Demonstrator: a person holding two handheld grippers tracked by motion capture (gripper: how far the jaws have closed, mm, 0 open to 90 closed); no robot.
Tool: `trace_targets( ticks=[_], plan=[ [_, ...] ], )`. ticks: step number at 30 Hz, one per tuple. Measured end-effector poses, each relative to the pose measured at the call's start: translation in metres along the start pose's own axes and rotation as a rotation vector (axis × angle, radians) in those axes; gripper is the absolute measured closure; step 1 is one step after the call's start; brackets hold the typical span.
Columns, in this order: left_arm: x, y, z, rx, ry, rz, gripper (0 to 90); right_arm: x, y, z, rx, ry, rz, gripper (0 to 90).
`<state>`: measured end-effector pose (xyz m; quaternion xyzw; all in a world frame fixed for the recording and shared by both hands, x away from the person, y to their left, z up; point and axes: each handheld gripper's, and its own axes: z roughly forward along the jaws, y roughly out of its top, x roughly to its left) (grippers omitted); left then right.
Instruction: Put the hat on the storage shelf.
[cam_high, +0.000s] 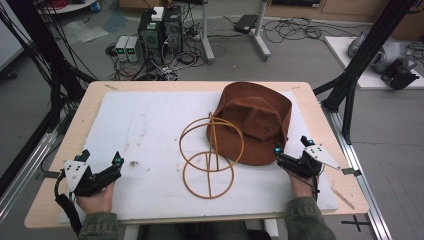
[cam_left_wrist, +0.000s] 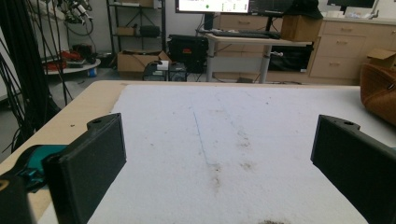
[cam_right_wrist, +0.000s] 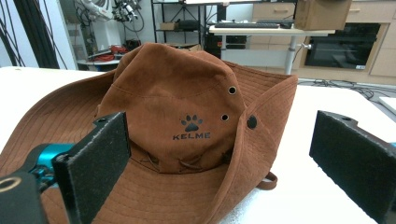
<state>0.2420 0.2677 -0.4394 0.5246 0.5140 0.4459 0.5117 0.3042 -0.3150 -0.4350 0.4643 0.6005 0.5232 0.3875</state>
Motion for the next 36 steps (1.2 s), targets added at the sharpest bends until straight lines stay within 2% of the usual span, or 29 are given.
trace_targets(
  ticks=[10,15,20,28,30,36],
  plan=[
    [0.000,0.001,-0.001,-0.006,-0.004,0.002,3.6,0.001,0.000,0.000,0.006,0.003,0.006,4.4],
    [0.000,0.003,-0.003,-0.025,0.031,0.017,3.6,-0.001,0.000,0.001,0.004,0.006,0.005,4.4],
    [0.002,0.005,-0.004,-0.040,0.037,0.013,3.6,-0.003,0.002,0.002,0.006,0.008,0.016,4.4],
    [0.003,0.004,-0.001,-0.033,0.026,0.015,3.6,-0.004,0.007,0.008,0.005,-0.001,0.000,4.2],
    [0.003,0.004,0.000,-0.028,0.024,0.018,3.6,-0.003,0.010,0.010,0.007,-0.001,-0.016,4.2],
    [0.002,0.003,0.001,-0.020,0.017,0.022,3.6,-0.001,0.019,0.015,-0.017,0.005,-0.022,4.2]
  ],
)
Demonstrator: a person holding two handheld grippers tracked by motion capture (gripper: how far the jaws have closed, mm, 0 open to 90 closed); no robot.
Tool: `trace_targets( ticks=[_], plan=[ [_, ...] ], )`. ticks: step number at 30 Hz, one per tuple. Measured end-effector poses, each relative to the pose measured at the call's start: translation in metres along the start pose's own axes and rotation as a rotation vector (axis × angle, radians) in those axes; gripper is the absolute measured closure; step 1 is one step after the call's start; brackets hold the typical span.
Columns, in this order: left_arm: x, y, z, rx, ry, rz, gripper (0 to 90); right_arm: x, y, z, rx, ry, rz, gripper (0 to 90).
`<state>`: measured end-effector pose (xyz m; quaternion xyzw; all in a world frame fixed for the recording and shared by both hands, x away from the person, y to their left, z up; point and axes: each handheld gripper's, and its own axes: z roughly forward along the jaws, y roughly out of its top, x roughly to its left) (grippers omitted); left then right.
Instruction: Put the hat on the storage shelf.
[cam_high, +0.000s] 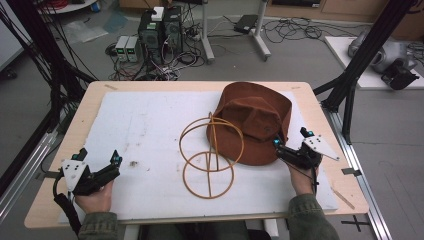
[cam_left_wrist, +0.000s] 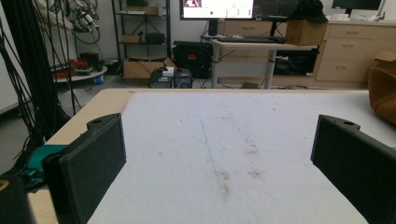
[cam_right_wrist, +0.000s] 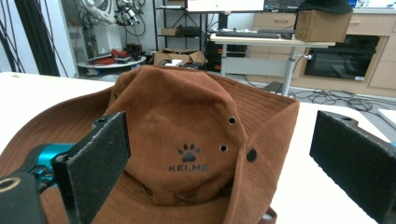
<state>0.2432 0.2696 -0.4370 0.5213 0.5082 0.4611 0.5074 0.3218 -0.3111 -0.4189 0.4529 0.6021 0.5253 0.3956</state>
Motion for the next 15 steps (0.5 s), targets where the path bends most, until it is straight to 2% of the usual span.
trace_targets(
  ticks=[7,15],
  plan=[
    [0.000,-0.001,0.001,0.010,-0.026,-0.008,3.6,-0.001,0.008,0.007,-0.013,0.012,0.005,4.2],
    [0.000,-0.002,-0.001,0.013,-0.024,-0.010,3.6,-0.005,0.017,0.018,-0.021,0.028,0.009,4.2]
  ],
)
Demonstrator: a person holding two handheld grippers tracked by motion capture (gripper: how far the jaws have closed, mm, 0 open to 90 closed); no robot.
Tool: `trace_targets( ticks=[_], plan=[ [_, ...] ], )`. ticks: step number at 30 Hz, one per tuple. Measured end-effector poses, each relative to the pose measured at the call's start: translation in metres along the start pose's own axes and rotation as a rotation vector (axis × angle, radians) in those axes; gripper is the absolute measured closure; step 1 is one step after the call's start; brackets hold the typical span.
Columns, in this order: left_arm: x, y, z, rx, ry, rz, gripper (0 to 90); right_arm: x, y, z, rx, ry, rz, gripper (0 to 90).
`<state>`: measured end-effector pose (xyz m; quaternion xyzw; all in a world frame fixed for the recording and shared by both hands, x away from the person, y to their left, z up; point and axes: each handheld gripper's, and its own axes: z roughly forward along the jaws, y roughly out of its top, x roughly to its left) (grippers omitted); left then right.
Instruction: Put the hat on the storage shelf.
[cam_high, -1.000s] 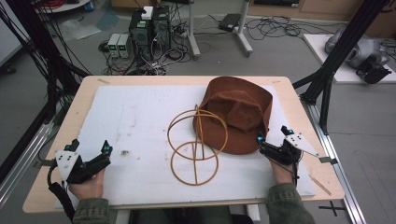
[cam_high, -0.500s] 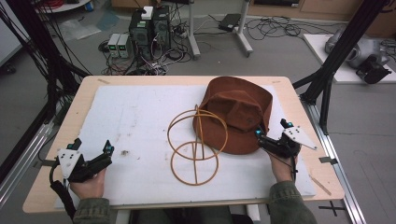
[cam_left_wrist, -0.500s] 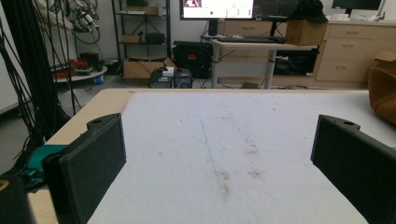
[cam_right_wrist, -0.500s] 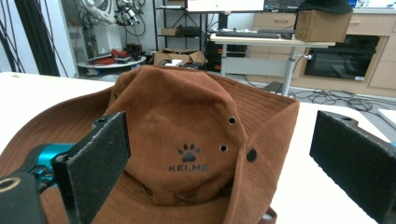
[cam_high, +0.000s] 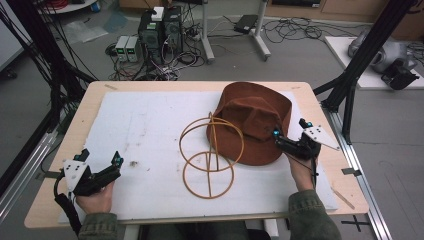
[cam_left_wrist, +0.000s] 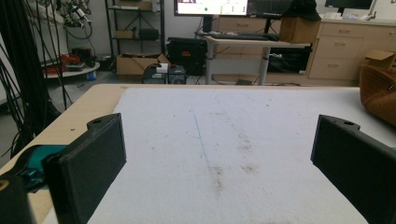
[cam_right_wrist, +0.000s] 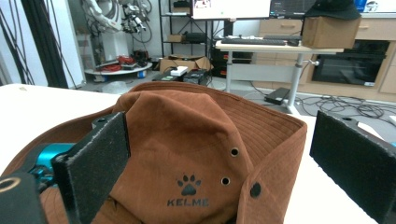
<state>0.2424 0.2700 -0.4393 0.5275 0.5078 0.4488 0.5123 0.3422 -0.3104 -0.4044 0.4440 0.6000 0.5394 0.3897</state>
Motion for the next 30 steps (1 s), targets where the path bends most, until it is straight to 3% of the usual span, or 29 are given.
trace_targets(
  ticks=[6,13,16,19,30],
  plan=[
    [0.003,0.000,-0.004,-0.003,0.001,-0.003,3.6,-0.011,0.006,0.014,0.033,0.041,0.052,4.1],
    [0.006,-0.002,-0.005,0.003,0.002,-0.021,3.6,-0.013,0.013,0.030,0.044,0.086,0.044,4.0],
    [0.006,-0.001,-0.005,0.002,-0.016,-0.022,3.6,-0.017,0.014,0.039,0.060,0.105,0.038,4.1],
    [0.005,-0.001,-0.005,-0.001,-0.021,-0.020,3.6,-0.021,0.014,0.048,0.087,0.101,0.064,4.1],
    [0.006,-0.001,-0.005,-0.005,-0.025,-0.026,3.6,-0.030,0.015,0.067,0.152,0.084,-0.006,3.9]
  ],
)
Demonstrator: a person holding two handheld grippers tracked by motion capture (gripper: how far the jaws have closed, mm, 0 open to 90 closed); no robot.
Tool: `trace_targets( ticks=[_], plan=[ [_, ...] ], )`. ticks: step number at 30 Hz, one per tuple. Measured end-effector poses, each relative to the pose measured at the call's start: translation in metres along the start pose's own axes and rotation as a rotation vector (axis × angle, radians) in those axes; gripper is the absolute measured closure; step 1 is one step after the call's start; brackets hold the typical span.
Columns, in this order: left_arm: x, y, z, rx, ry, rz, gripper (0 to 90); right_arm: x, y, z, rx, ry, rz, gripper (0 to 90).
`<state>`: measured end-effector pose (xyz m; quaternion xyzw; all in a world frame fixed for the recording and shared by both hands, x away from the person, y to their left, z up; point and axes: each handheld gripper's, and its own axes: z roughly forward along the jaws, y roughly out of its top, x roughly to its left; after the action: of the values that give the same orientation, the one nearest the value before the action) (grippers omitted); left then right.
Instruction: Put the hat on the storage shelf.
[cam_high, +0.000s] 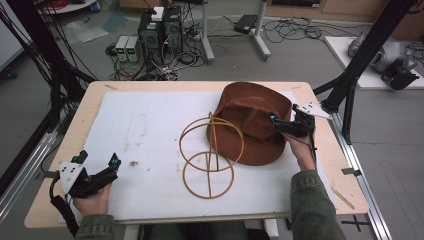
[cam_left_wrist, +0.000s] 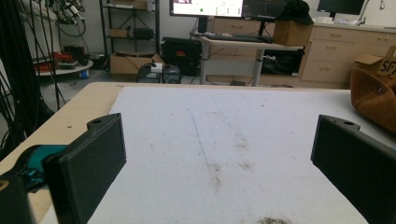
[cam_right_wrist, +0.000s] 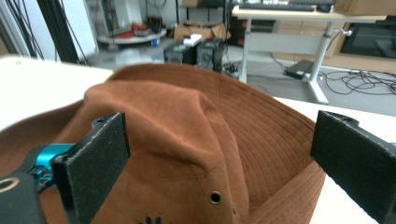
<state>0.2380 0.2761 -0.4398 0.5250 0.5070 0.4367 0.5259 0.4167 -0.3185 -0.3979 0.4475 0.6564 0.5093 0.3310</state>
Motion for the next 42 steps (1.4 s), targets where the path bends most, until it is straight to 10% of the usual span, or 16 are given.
trace_targets(
  ticks=[16,27,39,42],
  plan=[
    [-0.001,-0.001,0.002,0.014,-0.006,0.008,3.6,0.003,-0.009,0.027,0.136,0.062,-0.113,4.2],
    [-0.001,-0.001,0.002,0.012,-0.008,0.009,3.6,0.005,-0.005,0.024,0.081,0.017,-0.097,11.6],
    [-0.004,-0.002,0.004,0.023,-0.015,0.025,3.6,0.002,-0.018,0.036,0.220,0.134,-0.095,12.3],
    [-0.005,-0.002,0.004,0.024,-0.018,0.033,3.6,0.000,-0.016,0.038,0.248,0.161,-0.083,26.9]
  ],
)
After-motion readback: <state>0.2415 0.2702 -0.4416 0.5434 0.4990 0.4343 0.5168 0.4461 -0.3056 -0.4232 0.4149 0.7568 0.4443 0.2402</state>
